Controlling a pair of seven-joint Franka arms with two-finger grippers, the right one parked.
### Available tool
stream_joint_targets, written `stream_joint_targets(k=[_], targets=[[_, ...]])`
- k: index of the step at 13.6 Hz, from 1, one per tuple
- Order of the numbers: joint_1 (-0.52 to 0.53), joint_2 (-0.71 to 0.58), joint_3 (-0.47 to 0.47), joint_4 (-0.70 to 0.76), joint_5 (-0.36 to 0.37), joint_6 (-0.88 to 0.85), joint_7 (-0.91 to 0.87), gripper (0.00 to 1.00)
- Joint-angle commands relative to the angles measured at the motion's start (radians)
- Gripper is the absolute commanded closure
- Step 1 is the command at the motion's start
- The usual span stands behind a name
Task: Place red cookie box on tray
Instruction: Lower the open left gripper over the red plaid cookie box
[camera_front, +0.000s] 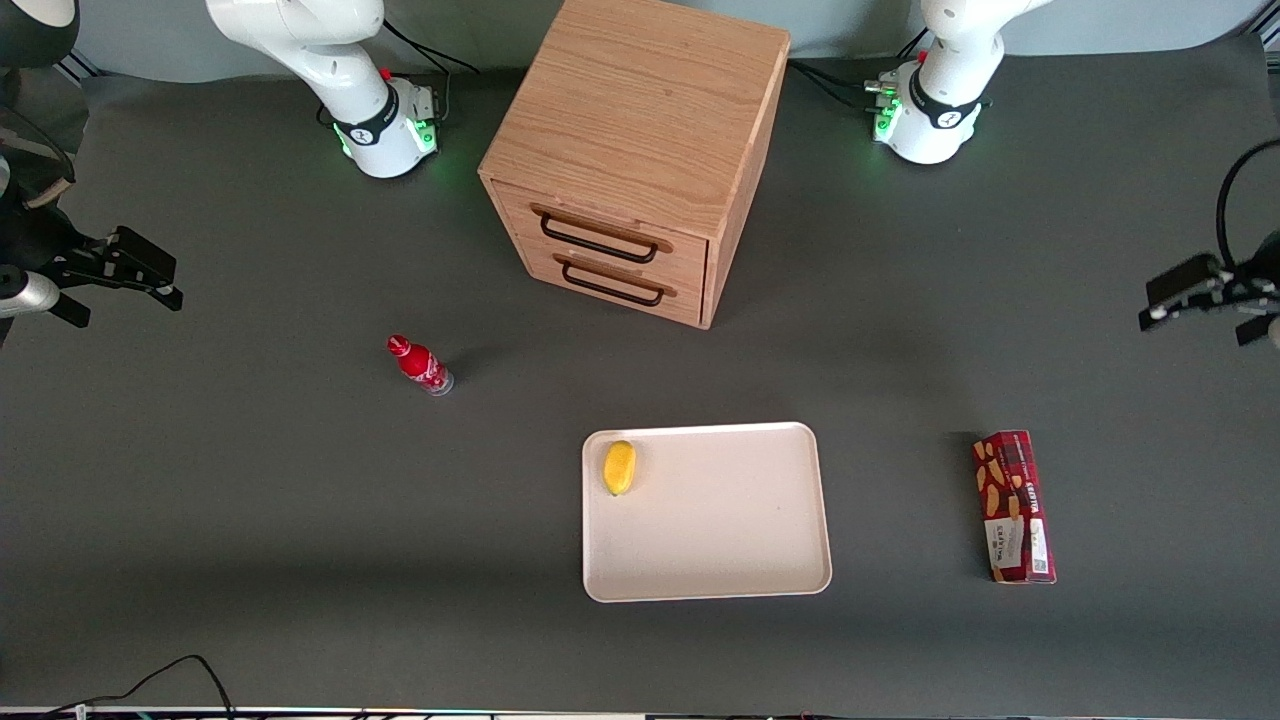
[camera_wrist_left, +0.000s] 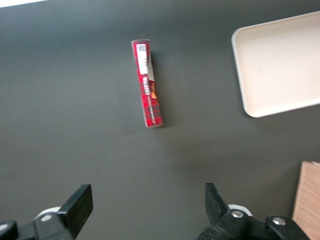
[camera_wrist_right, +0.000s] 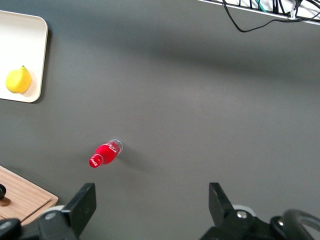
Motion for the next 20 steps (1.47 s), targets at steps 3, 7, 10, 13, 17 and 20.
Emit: stream_joint_targets(k=[3, 7, 10, 13, 17, 20], targets=[[-0.110, 0.317, 0.001, 0.221, 0.170, 0.115, -0.188, 0.00], [-0.122, 0.462, 0.006, 0.217, 0.257, 0.296, -0.227, 0.00], [-0.122, 0.556, 0.012, 0.202, 0.306, 0.425, -0.276, 0.00], [-0.121, 0.628, 0.013, 0.175, 0.371, 0.511, -0.313, 0.00], [-0.122, 0.693, 0.041, 0.142, 0.388, 0.606, -0.322, 0.00], [-0.133, 0.710, 0.041, 0.132, 0.396, 0.626, -0.356, 0.23]])
